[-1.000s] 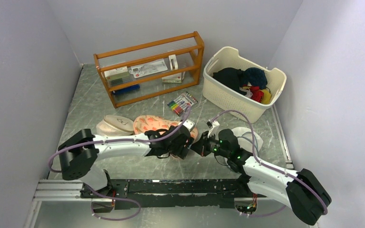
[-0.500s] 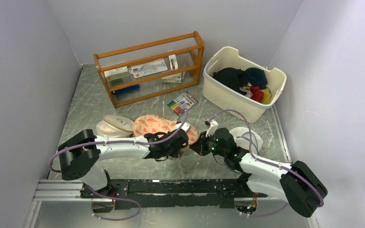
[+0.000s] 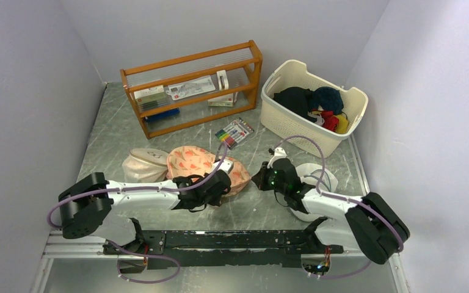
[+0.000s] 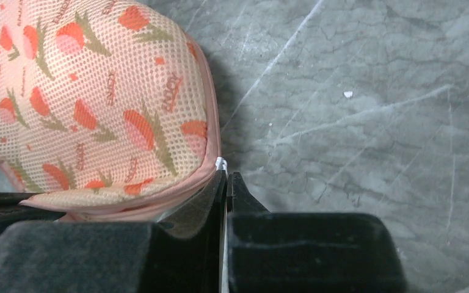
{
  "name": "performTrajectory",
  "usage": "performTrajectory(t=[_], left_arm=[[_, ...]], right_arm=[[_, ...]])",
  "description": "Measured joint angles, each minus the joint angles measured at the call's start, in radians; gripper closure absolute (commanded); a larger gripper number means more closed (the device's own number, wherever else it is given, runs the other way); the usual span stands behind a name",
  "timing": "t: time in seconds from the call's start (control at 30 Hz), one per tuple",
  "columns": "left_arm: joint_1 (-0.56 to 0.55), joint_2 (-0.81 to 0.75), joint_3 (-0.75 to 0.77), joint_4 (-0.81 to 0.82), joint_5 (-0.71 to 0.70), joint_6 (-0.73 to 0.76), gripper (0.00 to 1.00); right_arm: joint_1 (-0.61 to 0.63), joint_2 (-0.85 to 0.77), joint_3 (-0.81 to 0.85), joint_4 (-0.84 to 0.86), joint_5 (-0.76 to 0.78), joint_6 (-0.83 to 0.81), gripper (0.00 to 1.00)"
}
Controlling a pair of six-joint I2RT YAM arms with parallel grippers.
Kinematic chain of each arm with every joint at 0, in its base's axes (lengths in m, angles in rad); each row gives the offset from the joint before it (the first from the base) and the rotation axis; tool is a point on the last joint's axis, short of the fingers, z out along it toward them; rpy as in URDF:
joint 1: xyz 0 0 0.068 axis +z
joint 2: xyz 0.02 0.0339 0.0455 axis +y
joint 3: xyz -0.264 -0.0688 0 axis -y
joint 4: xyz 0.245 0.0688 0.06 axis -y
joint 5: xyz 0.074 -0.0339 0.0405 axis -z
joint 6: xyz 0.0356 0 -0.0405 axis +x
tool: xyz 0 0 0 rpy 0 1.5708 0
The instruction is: Unzip the laundry bag and remove the bra
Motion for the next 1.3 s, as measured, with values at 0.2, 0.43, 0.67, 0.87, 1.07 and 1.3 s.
performTrajectory(t=[0.2,0.43,0.67,0.87,1.07,1.3], left_arm=[[0.005,-0.005,-0.038,0.019,-0.007,-0.02,0.93],[0.058,0.008,-0.044,0.016,-0.005,-0.002,0.85],[0.089,0.074,0.037,-0.019,-0.006,0.062,0.46],[0.054,0.029,0.051,-0.077,-0.019,0.061,0.35],[-0.093,-0.142,0.053,-0.143,-0.078,0.022,0.32],[-0.148,-0.116,0.096,-0.164,-0.138,-0.004,0.31]], right_arm=[[-0.009,0.051,0.032,0.035,-0.068,-0.101,1.0],[-0.01,-0.024,-0.003,0.048,-0.188,-0.119,1.0],[0.019,-0.151,-0.082,0.04,-0.275,-0.061,1.0],[0.053,-0.194,-0.091,0.031,-0.289,-0.033,1.0],[0.063,-0.196,-0.092,0.031,-0.31,-0.015,1.0],[0.071,-0.202,-0.093,0.026,-0.32,-0.01,1.0]])
